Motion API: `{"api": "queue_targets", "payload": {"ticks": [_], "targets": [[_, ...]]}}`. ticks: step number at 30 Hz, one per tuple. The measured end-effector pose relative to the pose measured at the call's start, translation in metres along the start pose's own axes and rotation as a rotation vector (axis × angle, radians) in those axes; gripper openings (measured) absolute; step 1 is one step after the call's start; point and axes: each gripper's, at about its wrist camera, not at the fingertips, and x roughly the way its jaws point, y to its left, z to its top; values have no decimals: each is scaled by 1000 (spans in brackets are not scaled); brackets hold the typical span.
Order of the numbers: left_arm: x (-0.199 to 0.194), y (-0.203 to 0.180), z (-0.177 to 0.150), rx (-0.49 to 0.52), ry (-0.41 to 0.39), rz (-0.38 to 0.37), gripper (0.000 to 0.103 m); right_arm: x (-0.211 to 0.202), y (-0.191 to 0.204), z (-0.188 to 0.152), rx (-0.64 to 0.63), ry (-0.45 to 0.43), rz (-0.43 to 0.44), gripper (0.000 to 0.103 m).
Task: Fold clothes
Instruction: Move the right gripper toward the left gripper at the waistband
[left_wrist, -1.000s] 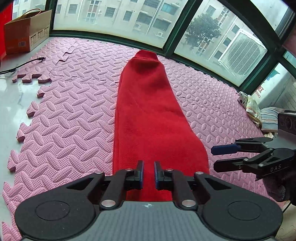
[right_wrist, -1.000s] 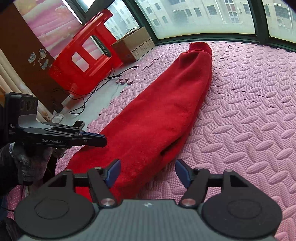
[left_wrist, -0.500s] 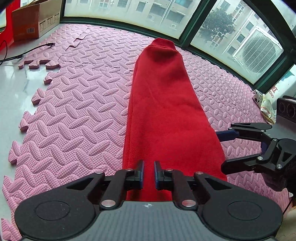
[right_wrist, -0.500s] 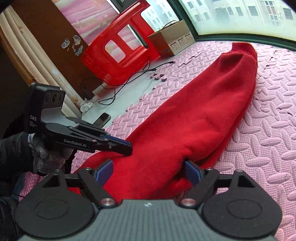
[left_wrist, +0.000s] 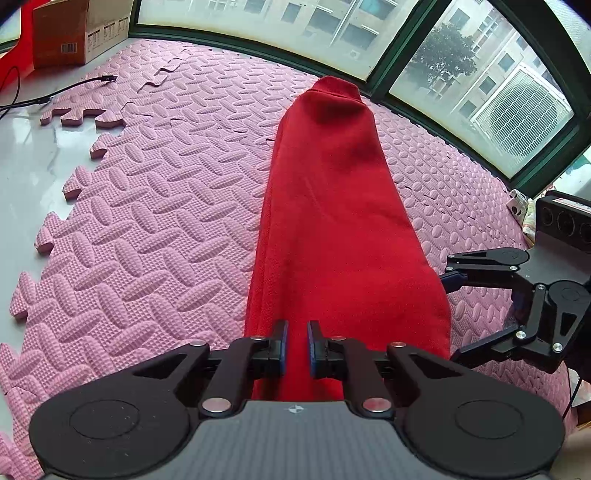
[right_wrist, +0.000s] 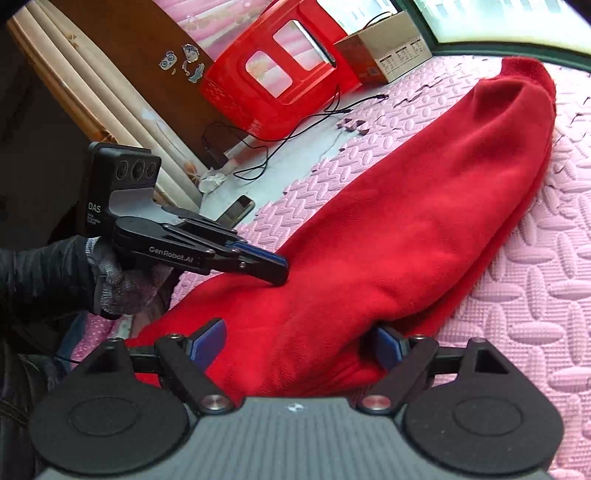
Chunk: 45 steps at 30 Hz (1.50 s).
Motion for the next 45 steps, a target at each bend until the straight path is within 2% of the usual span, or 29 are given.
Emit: {"api": "queue_targets", "payload": {"ticks": [6,8,10,11,17,19,26,32,41,45], "targets": [[1,-2,1,13,2,6,12,-24,0,-7,-6,42,54,85],[0,-4,1,21,1,11,12,-31,2,-7,-5,53,47,85],[0,-5,1,29,0,15,12,-33,7,-8,-22,67,22,85],[0,-6,1,33,-1,17,12,-33,12,-8,-32,69,-34,85],[-6,-13,2,59,-17,25,17,-48,36,0,-56,-106,-161,82],[-10,-16,2,69,-35,15,22,-43,40,4,-39,-128,-139,81],[-8,-9,0,70,-35,0,22,-14,29,-5,57,-48,-222,74],[-40,-12,-7,90,-91,-44,22,-31,39,4,83,-112,-258,75],[-81,-37,-58,195,-90,-158,22,5,114,-17,-147,-36,-363,74],[-79,-43,-76,259,-79,-142,22,16,141,-30,-213,-41,-419,74]]}}
